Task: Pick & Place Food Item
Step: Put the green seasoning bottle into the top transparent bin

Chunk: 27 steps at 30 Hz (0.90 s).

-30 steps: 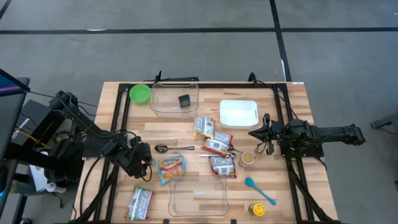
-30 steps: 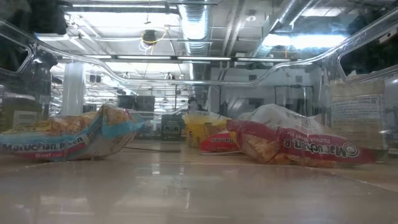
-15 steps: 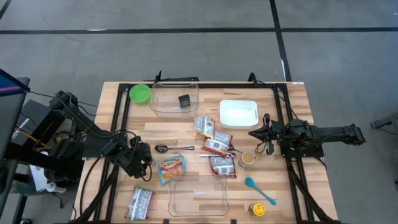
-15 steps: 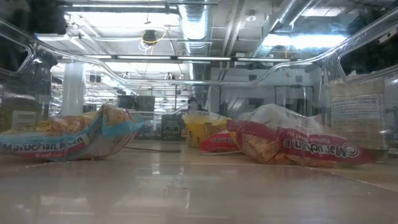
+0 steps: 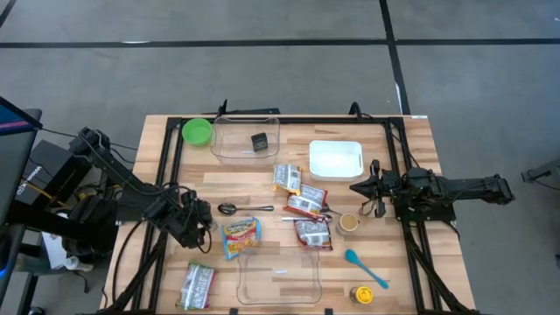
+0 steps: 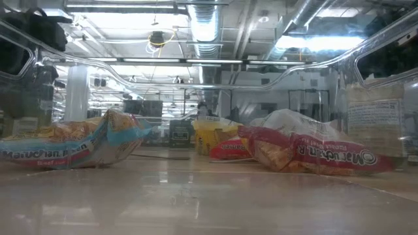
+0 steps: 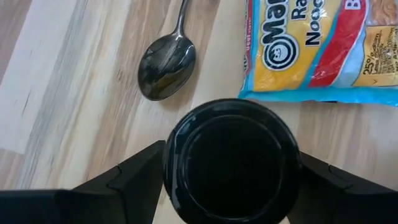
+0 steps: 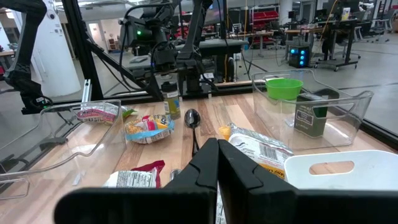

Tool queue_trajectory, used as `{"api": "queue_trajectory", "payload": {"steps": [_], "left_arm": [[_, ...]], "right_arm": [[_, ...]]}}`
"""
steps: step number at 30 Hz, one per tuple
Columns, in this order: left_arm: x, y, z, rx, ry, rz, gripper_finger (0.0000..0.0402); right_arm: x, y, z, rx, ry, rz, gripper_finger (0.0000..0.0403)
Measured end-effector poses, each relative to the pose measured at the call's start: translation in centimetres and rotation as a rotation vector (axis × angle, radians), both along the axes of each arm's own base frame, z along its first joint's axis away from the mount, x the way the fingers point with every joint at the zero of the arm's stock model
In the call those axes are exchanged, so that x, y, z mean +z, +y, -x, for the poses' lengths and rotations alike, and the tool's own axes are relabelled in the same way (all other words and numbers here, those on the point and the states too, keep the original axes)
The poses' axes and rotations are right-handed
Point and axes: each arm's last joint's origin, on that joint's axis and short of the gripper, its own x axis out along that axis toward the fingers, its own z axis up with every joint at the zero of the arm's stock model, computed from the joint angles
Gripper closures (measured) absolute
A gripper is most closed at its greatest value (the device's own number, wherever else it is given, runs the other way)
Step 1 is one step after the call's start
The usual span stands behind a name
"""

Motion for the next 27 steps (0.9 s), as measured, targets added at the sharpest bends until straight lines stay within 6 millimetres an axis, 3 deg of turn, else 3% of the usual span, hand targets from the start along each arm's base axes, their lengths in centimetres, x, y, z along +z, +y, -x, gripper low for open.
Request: {"api": "queue_trajectory", "payload": {"steps": [27], "left_arm": [[0.04,-0.17,-0.20,0.000,-0.024,0.019,0.0137]], "right_arm": [[0.01,0.00,0.00,0.000,0.000,0.000,0.0403]]}}
